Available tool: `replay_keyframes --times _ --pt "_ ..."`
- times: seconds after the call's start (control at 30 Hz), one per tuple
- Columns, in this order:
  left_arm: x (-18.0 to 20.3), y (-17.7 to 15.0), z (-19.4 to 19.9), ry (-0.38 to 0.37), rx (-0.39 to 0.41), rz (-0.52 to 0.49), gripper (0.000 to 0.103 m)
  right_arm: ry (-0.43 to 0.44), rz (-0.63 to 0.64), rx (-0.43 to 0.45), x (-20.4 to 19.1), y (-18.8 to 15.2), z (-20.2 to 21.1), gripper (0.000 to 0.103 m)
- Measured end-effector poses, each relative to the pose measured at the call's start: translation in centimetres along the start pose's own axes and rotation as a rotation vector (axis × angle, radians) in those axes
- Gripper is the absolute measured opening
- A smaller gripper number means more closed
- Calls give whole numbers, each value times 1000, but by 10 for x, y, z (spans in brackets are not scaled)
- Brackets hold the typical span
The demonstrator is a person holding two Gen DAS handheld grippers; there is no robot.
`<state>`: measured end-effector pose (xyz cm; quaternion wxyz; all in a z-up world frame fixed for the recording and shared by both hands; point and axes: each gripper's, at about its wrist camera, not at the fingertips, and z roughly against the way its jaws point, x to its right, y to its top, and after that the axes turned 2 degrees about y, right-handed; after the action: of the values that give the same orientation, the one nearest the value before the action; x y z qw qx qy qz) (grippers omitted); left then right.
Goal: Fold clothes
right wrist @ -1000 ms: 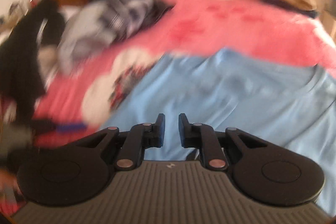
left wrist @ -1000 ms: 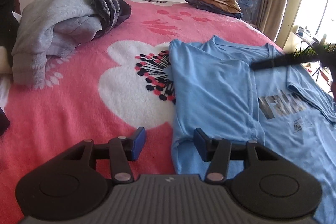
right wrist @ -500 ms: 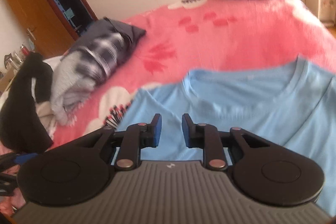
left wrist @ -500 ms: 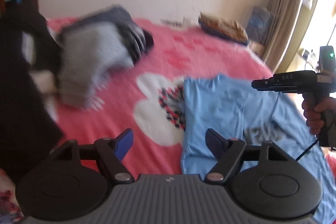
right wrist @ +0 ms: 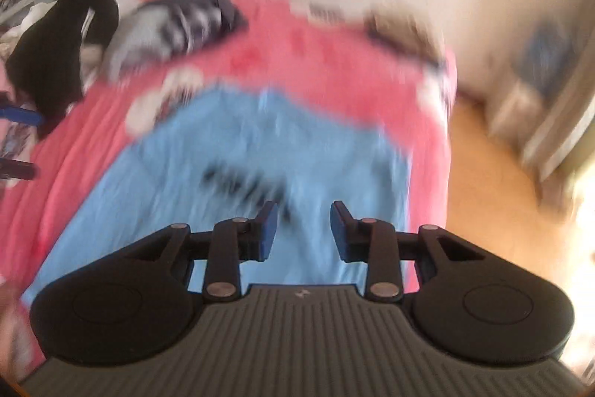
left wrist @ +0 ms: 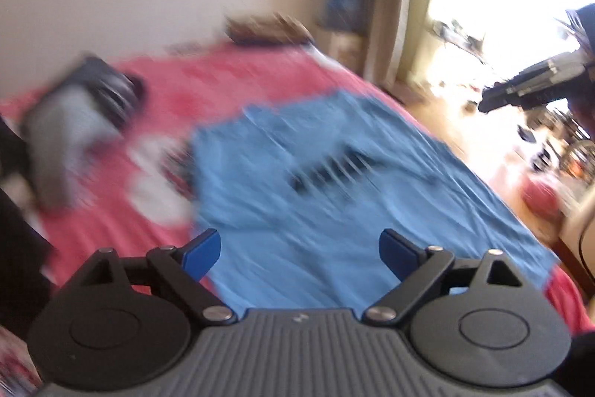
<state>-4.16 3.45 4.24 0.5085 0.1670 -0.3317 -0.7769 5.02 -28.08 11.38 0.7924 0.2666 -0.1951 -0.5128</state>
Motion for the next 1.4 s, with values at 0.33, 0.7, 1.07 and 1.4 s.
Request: replay_keyframes --times 0.33,0.7,1.07,1.4 --pt "68 -85 -40 13 -228 19 54 -120 -329 -42 3 -162 -61 19" --pt "83 -122 -36 44 -386 -51 56 -177 -353 -210 5 -313 38 19" --pt "69 -120 -28 113 -404 17 63 90 -213 -28 -63 -218 -38 19" --pt "38 -122 -27 123 -471 110 70 155 -146 -253 -90 -267 -10 19"
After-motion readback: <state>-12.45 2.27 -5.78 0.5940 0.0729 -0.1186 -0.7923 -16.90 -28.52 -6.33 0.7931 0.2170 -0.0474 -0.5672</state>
